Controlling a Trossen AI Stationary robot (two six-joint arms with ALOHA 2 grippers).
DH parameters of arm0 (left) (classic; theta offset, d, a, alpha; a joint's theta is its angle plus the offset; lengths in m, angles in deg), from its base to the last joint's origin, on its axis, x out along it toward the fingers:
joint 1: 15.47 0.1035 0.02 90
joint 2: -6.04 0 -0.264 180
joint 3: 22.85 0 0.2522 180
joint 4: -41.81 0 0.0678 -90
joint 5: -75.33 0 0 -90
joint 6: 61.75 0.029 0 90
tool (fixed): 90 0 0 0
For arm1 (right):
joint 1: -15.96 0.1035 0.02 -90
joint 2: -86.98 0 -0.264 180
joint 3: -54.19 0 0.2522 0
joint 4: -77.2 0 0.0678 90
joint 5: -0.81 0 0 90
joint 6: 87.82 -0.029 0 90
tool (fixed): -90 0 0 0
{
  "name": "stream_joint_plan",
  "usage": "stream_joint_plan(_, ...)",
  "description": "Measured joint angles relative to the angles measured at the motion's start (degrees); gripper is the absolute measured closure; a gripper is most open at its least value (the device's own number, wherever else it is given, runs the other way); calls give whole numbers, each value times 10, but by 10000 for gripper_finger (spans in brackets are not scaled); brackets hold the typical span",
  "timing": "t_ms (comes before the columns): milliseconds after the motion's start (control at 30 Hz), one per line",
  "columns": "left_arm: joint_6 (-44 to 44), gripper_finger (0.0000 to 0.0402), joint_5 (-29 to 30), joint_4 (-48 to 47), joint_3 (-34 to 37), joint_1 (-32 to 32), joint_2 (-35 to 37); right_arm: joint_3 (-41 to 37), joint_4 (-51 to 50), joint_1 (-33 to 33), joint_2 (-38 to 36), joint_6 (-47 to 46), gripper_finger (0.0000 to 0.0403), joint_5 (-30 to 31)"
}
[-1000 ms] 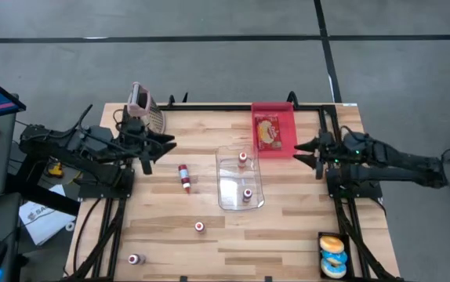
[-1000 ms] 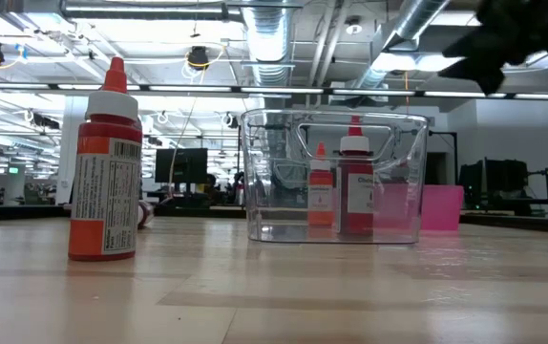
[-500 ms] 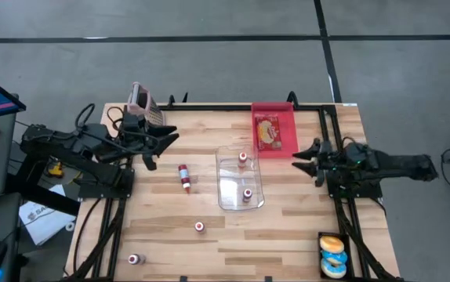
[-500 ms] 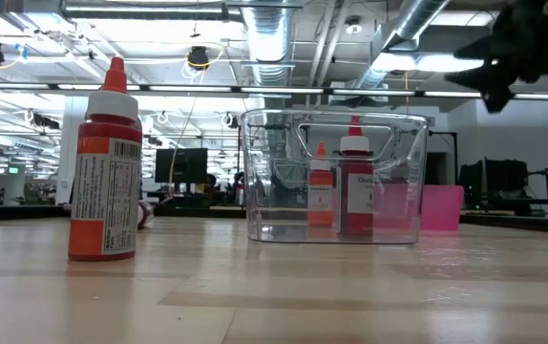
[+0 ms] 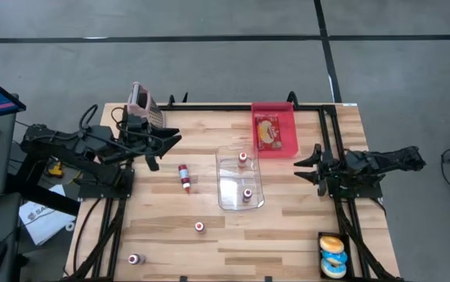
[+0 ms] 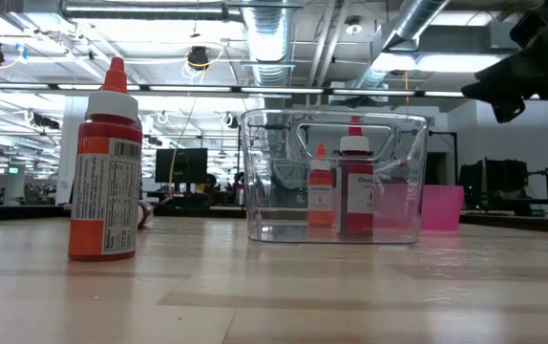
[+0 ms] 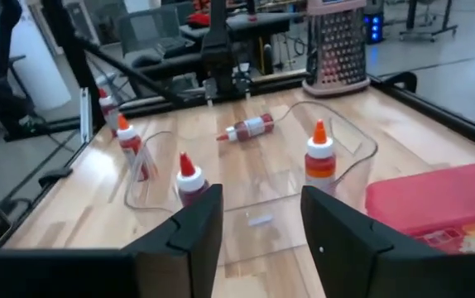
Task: Pick & Place Food Item
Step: Put the orange food coloring bottle into the transparent bin
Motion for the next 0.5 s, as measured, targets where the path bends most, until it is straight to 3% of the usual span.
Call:
stream_joint_plan(233, -37, 253, 0, -16, 1, 1, -9, -46, 54, 11, -1, 28, 249, -6)
stream_joint_plan(500, -66, 253, 3, -17, 0, 0, -38, -45, 44, 12, -1, 53, 257, -17)
